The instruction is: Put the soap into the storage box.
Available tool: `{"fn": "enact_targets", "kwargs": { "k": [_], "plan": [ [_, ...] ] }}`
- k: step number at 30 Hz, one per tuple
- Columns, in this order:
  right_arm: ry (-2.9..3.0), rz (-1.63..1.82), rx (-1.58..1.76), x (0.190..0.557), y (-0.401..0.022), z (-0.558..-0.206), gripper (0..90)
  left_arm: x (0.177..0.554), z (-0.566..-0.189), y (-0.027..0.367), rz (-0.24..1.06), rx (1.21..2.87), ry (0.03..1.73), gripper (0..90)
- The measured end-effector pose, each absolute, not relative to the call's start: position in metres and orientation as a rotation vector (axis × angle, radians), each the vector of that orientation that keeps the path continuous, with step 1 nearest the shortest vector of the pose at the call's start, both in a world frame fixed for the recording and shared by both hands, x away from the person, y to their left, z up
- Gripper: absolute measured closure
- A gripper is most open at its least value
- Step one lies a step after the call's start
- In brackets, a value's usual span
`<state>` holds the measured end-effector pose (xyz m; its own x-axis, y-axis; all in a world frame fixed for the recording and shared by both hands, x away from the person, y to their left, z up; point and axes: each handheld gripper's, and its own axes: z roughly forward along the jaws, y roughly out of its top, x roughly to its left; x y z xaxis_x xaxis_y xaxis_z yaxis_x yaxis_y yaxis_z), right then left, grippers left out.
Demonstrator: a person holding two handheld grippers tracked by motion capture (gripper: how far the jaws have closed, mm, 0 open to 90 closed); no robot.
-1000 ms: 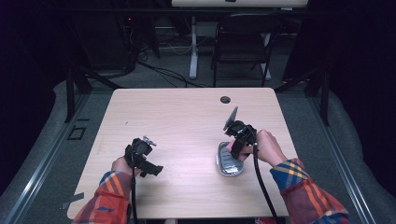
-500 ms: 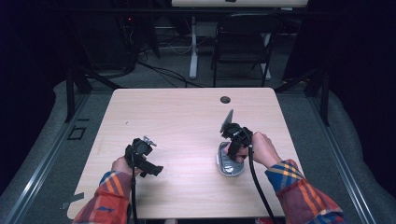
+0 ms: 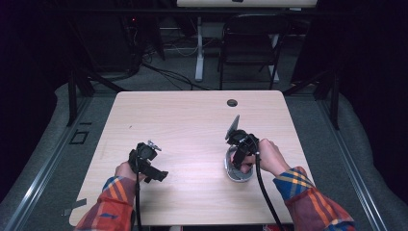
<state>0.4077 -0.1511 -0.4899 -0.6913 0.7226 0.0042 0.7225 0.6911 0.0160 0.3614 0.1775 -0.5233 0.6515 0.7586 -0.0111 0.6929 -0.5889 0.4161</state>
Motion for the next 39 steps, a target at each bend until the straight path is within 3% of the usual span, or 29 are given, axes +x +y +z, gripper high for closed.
{"fn": "enact_targets", "kwargs": {
  "k": [21,27,39],
  "plan": [
    [2.913,0.16,1.277,0.4,-0.165,-0.478,35.4,0.361,-0.524,0.178,0.235,2.489,1.145,0.5],
    [2.942,0.173,1.261,0.394,-0.173,-0.477,44.0,0.361,-0.524,0.177,0.234,2.488,1.146,0.5],
    [2.941,0.263,1.235,0.389,-0.171,-0.48,48.4,0.361,-0.524,0.177,0.234,2.492,1.145,0.5]
  ]
}}
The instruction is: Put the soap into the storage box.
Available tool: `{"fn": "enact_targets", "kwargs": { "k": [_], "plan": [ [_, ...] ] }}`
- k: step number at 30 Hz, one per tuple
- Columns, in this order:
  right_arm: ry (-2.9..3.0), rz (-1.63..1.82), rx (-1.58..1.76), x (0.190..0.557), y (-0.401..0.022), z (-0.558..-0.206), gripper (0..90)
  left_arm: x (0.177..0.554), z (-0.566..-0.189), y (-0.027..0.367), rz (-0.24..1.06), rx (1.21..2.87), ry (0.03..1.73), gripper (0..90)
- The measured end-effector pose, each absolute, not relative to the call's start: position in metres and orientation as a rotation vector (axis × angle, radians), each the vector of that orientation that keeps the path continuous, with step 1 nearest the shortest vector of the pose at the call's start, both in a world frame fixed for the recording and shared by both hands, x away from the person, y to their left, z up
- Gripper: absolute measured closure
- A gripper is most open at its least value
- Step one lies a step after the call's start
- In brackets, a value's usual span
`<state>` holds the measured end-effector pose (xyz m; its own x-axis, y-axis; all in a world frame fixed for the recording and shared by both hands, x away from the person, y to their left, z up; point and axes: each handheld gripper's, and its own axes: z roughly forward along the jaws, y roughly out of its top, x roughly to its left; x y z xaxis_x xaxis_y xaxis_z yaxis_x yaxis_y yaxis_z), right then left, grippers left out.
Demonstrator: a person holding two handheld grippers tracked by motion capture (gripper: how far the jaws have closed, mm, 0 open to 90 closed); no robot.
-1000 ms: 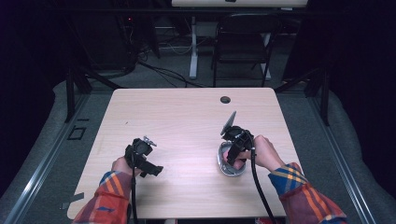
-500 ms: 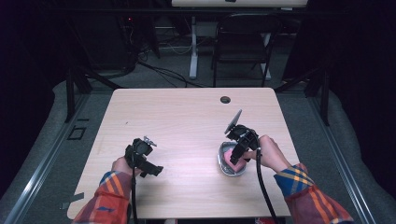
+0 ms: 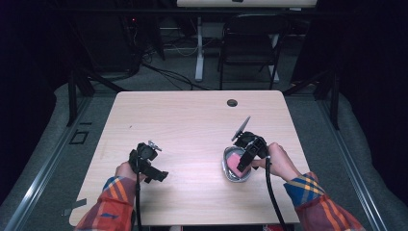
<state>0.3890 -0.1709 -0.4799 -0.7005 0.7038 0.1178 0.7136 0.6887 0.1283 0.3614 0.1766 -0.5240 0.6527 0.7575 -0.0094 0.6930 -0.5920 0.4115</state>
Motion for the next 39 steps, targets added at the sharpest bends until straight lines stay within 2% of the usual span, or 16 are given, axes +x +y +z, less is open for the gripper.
{"fn": "enact_targets", "kwargs": {
  "k": [13,19,25,34,39],
  "plan": [
    [-2.837,-0.289,-1.156,0.389,-0.168,-0.48,49.6,0.362,-0.524,0.177,0.234,2.494,1.143,0.5],
    [-2.849,-0.338,-1.166,0.387,-0.174,-0.474,46.6,0.362,-0.524,0.177,0.232,2.495,1.142,0.5],
    [-2.888,-0.367,-1.184,0.384,-0.186,-0.468,38.4,0.361,-0.524,0.176,0.232,2.495,1.142,0.5],
    [-2.945,-0.445,-1.214,0.375,-0.209,-0.461,17.6,0.361,-0.524,0.176,0.237,2.493,1.144,0.5],
    [-2.99,-0.449,-1.227,0.368,-0.226,-0.459,13.9,0.361,-0.524,0.176,0.238,2.488,1.144,0.5]
  ]
}}
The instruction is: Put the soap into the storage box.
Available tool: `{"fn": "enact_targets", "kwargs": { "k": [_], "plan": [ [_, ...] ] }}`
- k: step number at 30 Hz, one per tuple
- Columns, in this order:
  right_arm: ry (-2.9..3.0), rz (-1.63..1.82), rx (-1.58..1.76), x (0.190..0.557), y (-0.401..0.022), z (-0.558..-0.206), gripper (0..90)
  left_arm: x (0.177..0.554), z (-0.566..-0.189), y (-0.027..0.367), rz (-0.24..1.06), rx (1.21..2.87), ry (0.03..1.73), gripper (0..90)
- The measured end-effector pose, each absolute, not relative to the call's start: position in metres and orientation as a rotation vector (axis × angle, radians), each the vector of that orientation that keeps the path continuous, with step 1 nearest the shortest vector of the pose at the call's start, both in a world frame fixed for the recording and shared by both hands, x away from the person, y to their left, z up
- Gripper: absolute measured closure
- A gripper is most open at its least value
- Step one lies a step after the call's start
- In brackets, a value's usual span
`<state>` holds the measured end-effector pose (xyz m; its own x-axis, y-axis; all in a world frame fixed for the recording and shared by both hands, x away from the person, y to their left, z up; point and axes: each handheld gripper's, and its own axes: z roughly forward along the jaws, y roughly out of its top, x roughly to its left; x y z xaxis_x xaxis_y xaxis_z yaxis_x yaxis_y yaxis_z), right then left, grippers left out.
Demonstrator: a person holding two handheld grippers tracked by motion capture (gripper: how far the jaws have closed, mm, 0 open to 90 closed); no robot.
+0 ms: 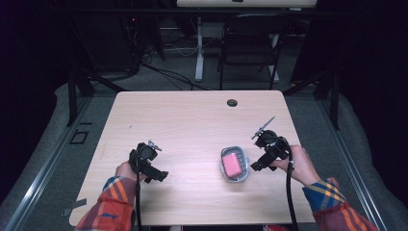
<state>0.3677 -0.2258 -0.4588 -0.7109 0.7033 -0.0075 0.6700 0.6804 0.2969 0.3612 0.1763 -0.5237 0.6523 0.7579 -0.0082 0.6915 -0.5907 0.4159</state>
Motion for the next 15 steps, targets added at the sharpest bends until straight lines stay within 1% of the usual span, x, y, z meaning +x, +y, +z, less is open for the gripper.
{"fn": "enact_targets", "kwargs": {
  "k": [4,11,15],
  "plan": [
    [2.727,0.418,1.145,0.363,-0.237,-0.461,10.6,0.361,-0.524,0.176,0.24,2.49,1.142,0.5],
    [2.697,0.376,1.122,0.353,-0.26,-0.467,0.7,0.361,-0.524,0.176,0.242,2.489,1.143,0.5],
    [2.658,0.406,1.141,0.346,-0.274,-0.473,0.0,0.361,-0.524,0.176,0.244,2.491,1.144,0.5]
  ]
}}
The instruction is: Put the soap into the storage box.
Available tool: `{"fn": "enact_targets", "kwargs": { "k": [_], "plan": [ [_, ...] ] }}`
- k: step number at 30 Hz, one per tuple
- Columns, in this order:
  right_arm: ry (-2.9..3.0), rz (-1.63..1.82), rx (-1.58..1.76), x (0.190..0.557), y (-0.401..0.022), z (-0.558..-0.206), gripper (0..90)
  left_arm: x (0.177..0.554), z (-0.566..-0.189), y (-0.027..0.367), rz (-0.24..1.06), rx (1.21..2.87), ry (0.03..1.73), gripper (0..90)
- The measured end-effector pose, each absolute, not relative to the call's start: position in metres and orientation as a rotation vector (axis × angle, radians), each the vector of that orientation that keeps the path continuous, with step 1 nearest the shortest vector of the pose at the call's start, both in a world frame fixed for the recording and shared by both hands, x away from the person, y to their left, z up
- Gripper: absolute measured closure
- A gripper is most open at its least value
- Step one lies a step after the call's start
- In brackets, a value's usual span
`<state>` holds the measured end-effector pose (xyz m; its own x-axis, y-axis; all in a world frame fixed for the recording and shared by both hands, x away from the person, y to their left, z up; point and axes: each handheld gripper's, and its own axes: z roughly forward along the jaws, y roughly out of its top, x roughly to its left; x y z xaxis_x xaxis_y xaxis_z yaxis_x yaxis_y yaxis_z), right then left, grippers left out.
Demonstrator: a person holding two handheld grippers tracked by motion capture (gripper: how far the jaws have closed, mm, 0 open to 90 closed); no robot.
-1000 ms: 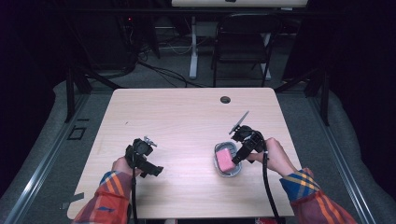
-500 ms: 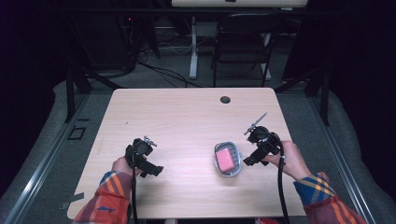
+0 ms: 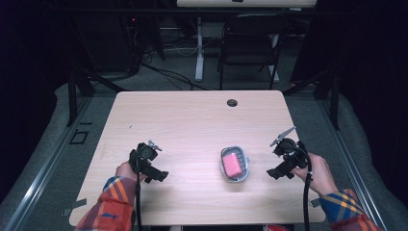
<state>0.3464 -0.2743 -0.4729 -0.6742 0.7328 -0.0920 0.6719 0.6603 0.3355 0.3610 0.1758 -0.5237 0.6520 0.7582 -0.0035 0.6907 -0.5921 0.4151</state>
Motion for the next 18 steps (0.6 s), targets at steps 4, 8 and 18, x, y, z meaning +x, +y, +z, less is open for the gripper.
{"fn": "enact_targets", "kwargs": {
  "k": [4,8,18],
  "plan": [
    [2.626,0.415,1.169,0.339,-0.288,-0.481,0.0,0.361,-0.524,0.176,0.242,2.491,1.147,0.5],
    [2.59,0.415,1.184,0.329,-0.298,-0.493,0.0,0.361,-0.525,0.175,0.241,2.494,1.146,0.5],
    [2.597,0.413,1.224,0.324,-0.304,-0.52,0.0,0.362,-0.525,0.176,0.244,2.499,1.139,0.5]
  ]
}}
